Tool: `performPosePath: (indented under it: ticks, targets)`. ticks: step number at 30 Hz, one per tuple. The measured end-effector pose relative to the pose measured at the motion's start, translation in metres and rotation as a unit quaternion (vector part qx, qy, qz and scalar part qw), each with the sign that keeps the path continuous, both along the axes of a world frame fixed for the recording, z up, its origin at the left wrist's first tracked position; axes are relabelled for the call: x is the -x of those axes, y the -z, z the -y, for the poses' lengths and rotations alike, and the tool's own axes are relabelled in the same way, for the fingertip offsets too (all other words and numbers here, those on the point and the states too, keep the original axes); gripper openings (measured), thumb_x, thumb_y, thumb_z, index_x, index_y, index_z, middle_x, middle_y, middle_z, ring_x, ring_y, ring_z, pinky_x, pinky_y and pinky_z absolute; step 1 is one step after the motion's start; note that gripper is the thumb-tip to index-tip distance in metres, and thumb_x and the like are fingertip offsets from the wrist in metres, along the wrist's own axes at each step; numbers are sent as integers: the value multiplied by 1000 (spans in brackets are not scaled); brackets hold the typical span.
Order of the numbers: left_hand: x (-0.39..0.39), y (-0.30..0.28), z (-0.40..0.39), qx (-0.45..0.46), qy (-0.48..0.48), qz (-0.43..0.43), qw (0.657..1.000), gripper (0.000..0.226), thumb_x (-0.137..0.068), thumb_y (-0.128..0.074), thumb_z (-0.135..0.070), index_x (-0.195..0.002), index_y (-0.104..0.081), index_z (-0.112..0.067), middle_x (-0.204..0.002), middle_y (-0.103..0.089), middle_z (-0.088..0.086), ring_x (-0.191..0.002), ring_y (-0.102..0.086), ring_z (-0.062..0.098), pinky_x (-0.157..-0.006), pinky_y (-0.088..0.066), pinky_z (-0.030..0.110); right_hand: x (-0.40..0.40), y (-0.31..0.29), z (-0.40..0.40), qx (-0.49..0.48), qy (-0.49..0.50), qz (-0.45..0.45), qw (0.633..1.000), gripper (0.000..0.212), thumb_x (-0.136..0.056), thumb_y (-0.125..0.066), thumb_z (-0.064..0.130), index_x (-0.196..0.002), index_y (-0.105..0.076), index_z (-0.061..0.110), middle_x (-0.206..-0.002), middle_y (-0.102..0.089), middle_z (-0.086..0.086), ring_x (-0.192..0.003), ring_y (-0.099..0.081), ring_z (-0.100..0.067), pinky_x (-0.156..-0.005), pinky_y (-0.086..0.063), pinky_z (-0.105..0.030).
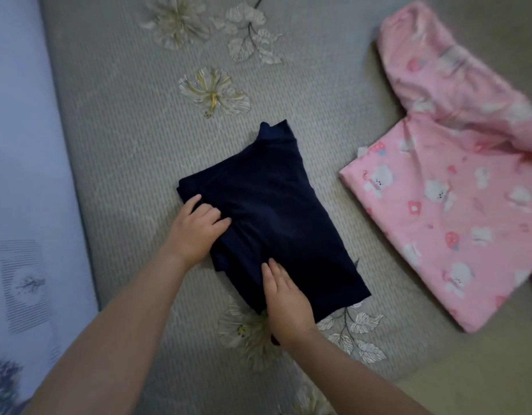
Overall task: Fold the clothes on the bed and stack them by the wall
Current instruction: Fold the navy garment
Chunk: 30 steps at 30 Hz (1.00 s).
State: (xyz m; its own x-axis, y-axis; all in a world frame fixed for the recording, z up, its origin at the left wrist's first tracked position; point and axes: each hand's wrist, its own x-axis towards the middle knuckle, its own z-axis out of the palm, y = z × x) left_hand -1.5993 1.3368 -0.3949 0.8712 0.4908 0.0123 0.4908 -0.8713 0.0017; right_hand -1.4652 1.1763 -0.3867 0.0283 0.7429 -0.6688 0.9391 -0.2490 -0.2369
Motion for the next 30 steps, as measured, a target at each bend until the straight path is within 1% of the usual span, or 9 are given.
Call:
performPosePath:
  ticks: [5, 10, 12, 15, 18, 20, 23, 25, 30]
  targets:
    - [-44, -37, 16, -23, 59, 49, 997, 44, -30, -90, 6, -70, -74, -1, -73, -72, 14, -68, -71, 25, -62, -54, 50, -75, -49, 14, -21, -22, 26, 999, 73, -91, -32, -7, -144, 16, 8, -155, 16, -9, -143, 13, -22, -116, -10, -28]
    - [-151, -118, 28, -16, 131, 96, 987, 38, -35, -88, 6, -69, -72, 2, -71, -71, 16, -60, -70, 24, -57, -56, 40, -175, -129, 42, -52, 51, 39, 997, 77, -89, -39, -3, -145, 12, 10, -156, 9, -8, -144, -3, -19, -112, -21, -29]
    - [-203, -161, 36, -28, 177, 95, 979, 12, -56, -73, 4, -67, -71, 0, -69, -71, 14, -57, -69, 23, -57, -56, 35, -220, -162, 64, -85, 85, 51, 991, 77, -90, -43, 3, -146, 9, 11, -156, 5, -6, -143, -11, -17, -110, -25, -29]
    - [-287, -218, 63, -51, 257, 107, 959, 30, -70, -40, -3, -63, -68, -6, -65, -69, 6, -54, -66, 17, -61, -57, 28, -286, -210, 116, -137, 151, 78, 976, 73, -90, -40, 4, -147, 5, 12, -157, 0, -5, -142, -16, -16, -110, -24, -24]
    - [-381, -271, 114, -113, 347, 123, 923, 25, -70, -45, -2, -64, -68, -8, -68, -70, 5, -60, -68, 17, -66, -56, 27, -351, -257, 185, -180, 199, 133, 954, 77, -85, -53, 7, -146, -6, 6, -155, -13, -12, -138, -29, -17, -106, -31, -23]
    - [-447, -307, 162, -169, 391, 129, 895, 15, -63, -56, -1, -65, -70, -6, -72, -72, 8, -64, -70, 17, -66, -56, 28, -396, -286, 240, -215, 235, 176, 931, 85, -73, -70, 11, -142, -22, -3, -147, -31, -20, -125, -48, -21, -92, -43, -23]
    - [-545, -348, 246, -215, 425, 153, 866, 34, -41, -79, 2, -75, -73, -1, -80, -73, 14, -69, -71, 22, -64, -57, 33, -467, -317, 330, -227, 286, 198, 910, 82, -83, -56, 6, -146, -3, 5, -155, -9, -11, -135, -33, -22, -99, -36, -28]
    - [-605, -368, 306, -225, 433, 171, 856, 45, -37, -86, -1, -80, -73, 2, -83, -73, 15, -72, -71, 23, -64, -57, 35, -516, -335, 391, -252, 316, 232, 885, 80, -85, -52, -2, -145, 0, 6, -155, -6, -13, -140, -23, -23, -106, -30, -28]
    - [-744, -416, 442, -233, 458, 214, 831, 53, -36, -91, -11, -84, -73, 2, -86, -73, 13, -78, -71, 21, -69, -56, 34, -628, -389, 526, -314, 385, 306, 812, 84, -59, -71, -18, -134, -34, -11, -136, -40, -33, -122, -46, -45, -92, -46, -47]
